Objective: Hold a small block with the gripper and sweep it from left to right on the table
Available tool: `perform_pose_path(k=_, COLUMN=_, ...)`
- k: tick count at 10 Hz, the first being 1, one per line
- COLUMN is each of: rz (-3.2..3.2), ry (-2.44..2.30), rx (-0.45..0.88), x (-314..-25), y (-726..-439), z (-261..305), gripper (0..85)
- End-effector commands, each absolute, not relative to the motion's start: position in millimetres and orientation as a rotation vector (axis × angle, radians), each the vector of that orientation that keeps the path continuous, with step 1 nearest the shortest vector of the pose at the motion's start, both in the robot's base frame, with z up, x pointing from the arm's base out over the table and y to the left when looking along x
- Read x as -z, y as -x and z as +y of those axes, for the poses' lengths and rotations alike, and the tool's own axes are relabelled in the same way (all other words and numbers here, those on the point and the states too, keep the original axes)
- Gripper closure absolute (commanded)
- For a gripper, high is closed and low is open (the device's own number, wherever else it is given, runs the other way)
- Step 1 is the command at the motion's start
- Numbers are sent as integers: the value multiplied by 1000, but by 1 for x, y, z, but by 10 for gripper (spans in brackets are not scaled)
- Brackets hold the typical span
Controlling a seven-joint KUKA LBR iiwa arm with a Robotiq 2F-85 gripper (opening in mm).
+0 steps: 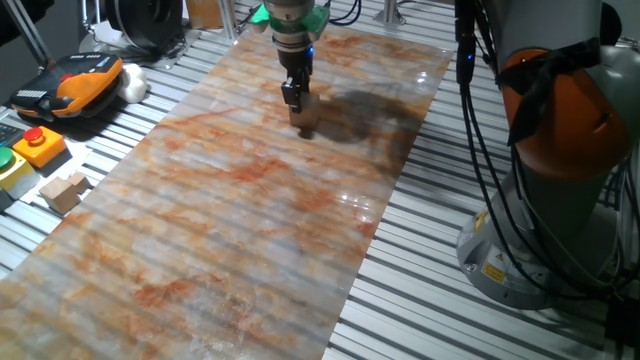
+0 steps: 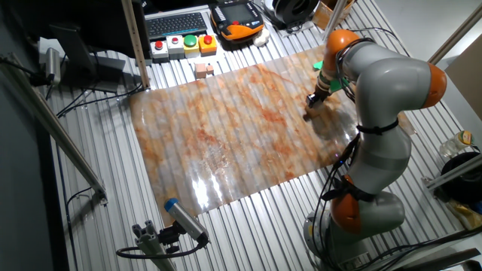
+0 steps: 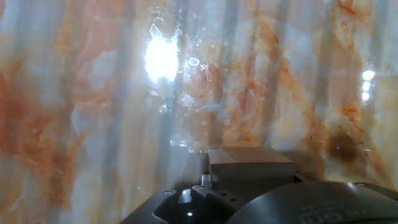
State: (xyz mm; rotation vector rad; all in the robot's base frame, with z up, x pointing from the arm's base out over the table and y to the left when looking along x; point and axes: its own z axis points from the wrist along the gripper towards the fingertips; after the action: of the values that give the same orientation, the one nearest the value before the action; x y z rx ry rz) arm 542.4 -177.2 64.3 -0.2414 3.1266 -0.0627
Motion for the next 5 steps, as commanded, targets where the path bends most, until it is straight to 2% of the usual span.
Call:
perform_pose_path(k=1, rz=3127, ry=241, rx=65, x=-64, y=-543, z=-177, gripper=850)
perform_pose_path(k=5, rz=3128, ry=239, rx=63, x=-63, y=-543, z=-174, gripper=850)
